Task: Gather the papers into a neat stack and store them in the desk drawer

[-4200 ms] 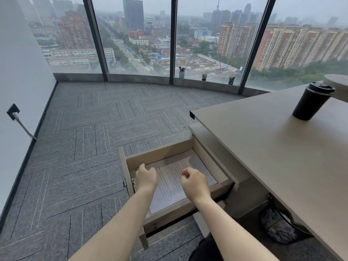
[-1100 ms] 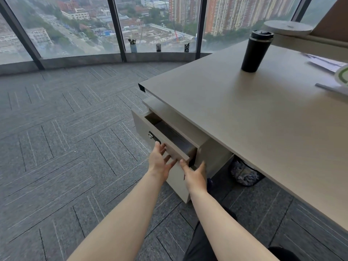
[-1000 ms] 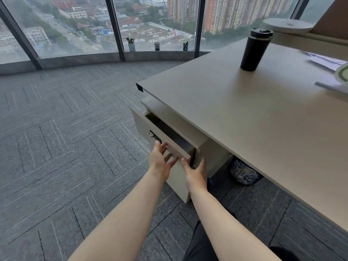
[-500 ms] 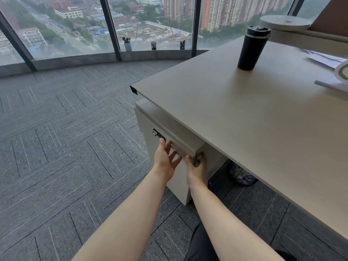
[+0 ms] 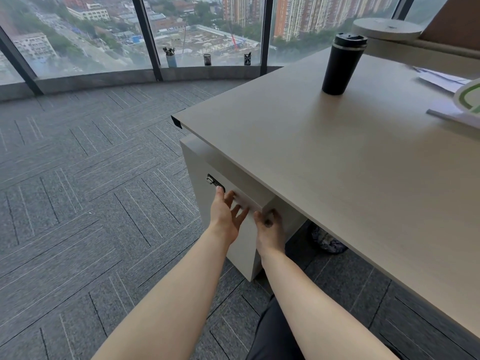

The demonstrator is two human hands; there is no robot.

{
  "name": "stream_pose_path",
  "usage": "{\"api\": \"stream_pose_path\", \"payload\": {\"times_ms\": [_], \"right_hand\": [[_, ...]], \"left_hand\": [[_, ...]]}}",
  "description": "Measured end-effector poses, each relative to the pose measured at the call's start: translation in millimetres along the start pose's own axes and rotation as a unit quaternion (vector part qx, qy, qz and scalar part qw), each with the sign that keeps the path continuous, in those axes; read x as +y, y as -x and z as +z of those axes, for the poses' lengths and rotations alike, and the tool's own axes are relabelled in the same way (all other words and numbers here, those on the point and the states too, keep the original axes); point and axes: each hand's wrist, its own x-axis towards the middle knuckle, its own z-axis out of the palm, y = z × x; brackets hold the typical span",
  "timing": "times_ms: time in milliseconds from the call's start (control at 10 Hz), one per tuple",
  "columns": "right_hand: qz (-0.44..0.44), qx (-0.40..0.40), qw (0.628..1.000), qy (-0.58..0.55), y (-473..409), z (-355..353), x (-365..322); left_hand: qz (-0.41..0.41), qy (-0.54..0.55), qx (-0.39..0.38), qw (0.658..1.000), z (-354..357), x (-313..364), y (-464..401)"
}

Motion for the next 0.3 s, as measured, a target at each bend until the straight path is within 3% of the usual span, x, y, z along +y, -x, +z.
{"api": "stream_pose_path", "payload": {"times_ms": [300], "right_hand": [[-0.042, -0.022, 0.995, 0.087, 7.3, -14.2, -7.3]], "left_hand": [[-0.013, -0.046, 0.003, 0.999, -5.9, 2.0, 9.8]]}}
